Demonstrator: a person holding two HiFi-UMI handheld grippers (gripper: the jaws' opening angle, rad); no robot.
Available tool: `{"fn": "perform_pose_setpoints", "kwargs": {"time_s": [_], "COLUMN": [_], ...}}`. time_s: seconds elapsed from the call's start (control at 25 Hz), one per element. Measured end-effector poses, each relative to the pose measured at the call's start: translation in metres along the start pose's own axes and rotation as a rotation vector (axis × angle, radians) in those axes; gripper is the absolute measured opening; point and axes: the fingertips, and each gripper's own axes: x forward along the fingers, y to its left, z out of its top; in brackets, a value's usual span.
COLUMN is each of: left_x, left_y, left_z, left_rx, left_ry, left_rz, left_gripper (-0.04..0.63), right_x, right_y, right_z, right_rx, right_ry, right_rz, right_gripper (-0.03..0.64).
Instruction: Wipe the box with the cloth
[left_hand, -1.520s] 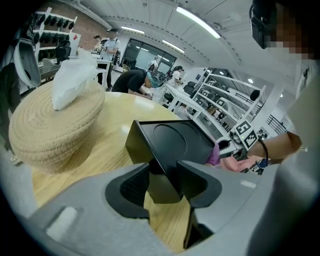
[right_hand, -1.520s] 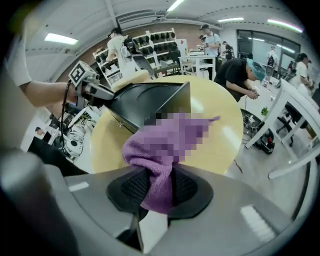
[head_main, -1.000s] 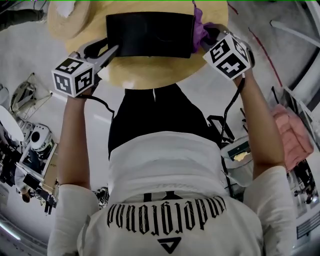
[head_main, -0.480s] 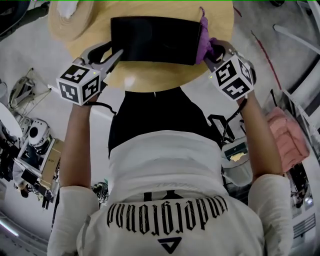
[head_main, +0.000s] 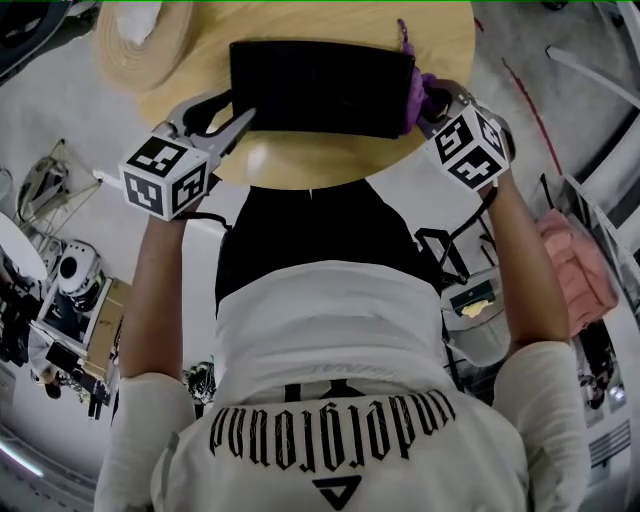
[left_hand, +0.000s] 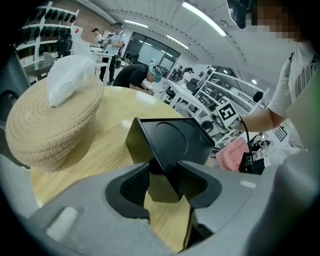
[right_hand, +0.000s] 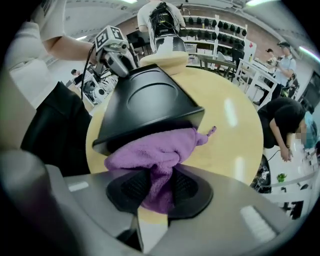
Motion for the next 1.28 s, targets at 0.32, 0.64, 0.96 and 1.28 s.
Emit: {"fn": "perform_pose_setpoints", "kwargs": {"time_s": [0.32, 0.64, 0.96, 1.28], "left_x": [0.0, -0.004, 0.004, 0.005], "left_y": [-0.012, -0.015, -0.036, -0.032], "left_z": [0.003, 0.001, 0.007, 0.009], "left_rx": [-0.016, -0.031, -0.013, -0.021], "left_ry": [-0.013, -0.026, -0.036, -0.038], "left_rz": [-0.027, -0.048, -0.068, -0.087], "left_gripper": [0.189, 0.192, 0.192, 0.192], "right_x": [-0.013, -0.015, 0.02, 0.032], "right_y": [-0.07, -0.088, -0.042, -0.021], "right_z": [0.016, 0.042, 0.165, 0.249], "right_rx": [-0.347, -1.092, -1.412, -1.439], "right_ry": [0.134, 0.419, 0.28, 0.126], "right_rz": [-0.035, -0.033, -0.058, -0.112], "right_gripper": [0.101, 0.101, 0.101, 0.1]}}
